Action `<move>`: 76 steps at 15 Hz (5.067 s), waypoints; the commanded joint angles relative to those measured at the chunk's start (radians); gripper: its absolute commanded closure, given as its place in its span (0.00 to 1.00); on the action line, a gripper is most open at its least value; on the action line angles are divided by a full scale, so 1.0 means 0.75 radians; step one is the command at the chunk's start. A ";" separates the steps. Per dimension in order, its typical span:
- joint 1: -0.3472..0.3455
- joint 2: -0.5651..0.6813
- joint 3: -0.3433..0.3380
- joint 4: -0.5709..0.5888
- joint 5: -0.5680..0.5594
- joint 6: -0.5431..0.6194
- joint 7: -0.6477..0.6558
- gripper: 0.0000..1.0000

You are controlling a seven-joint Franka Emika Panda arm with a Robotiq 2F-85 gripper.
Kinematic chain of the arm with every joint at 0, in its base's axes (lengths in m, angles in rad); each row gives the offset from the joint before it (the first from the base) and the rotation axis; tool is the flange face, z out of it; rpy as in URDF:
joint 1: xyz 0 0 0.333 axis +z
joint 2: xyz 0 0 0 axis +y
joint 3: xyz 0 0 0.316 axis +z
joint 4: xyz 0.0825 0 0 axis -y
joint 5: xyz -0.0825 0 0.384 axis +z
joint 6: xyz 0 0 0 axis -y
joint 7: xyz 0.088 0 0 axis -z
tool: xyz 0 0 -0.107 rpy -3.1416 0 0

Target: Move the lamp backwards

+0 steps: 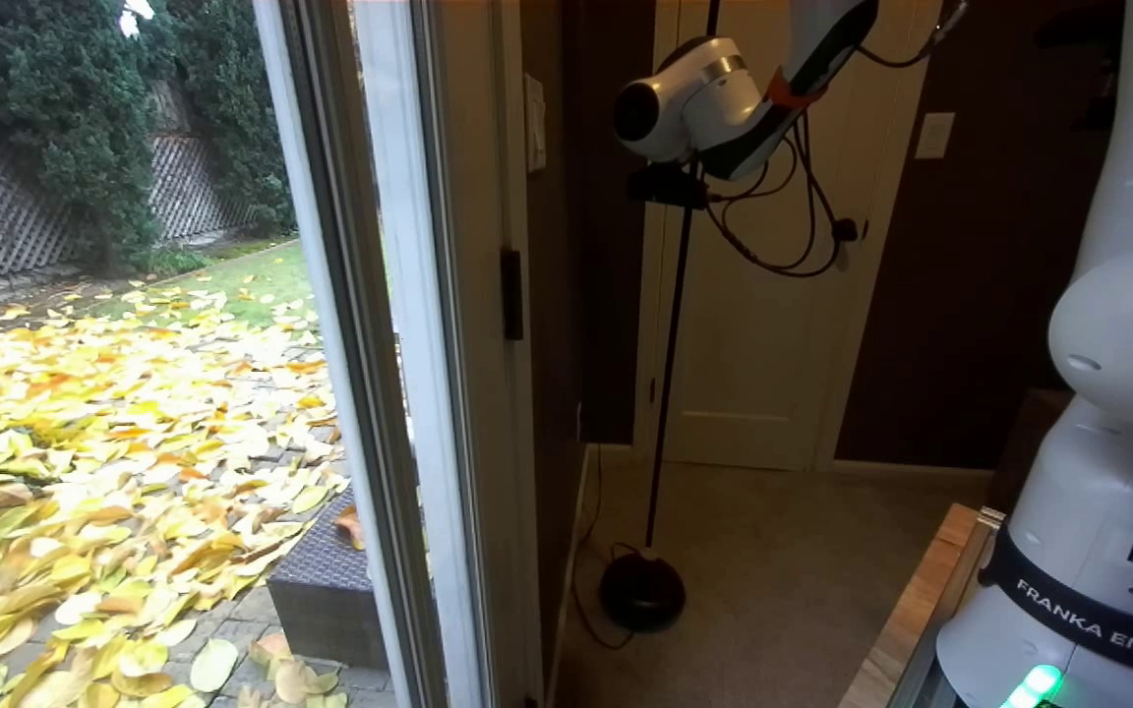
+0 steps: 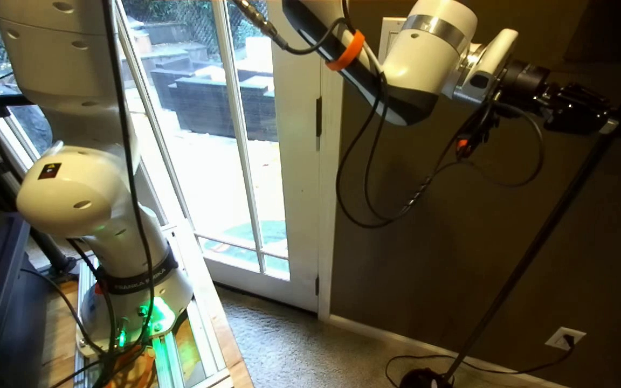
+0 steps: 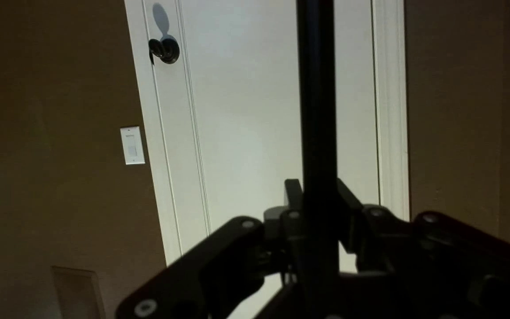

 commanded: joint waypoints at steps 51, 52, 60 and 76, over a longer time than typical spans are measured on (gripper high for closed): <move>-0.134 0.908 -0.110 1.284 0.043 0.015 -0.197 0.95; -0.135 0.916 -0.110 1.291 0.048 0.018 -0.202 0.95; -0.156 0.883 -0.087 1.339 0.078 -0.017 -0.275 0.28; -0.211 0.663 0.015 0.855 0.270 0.221 -0.913 0.00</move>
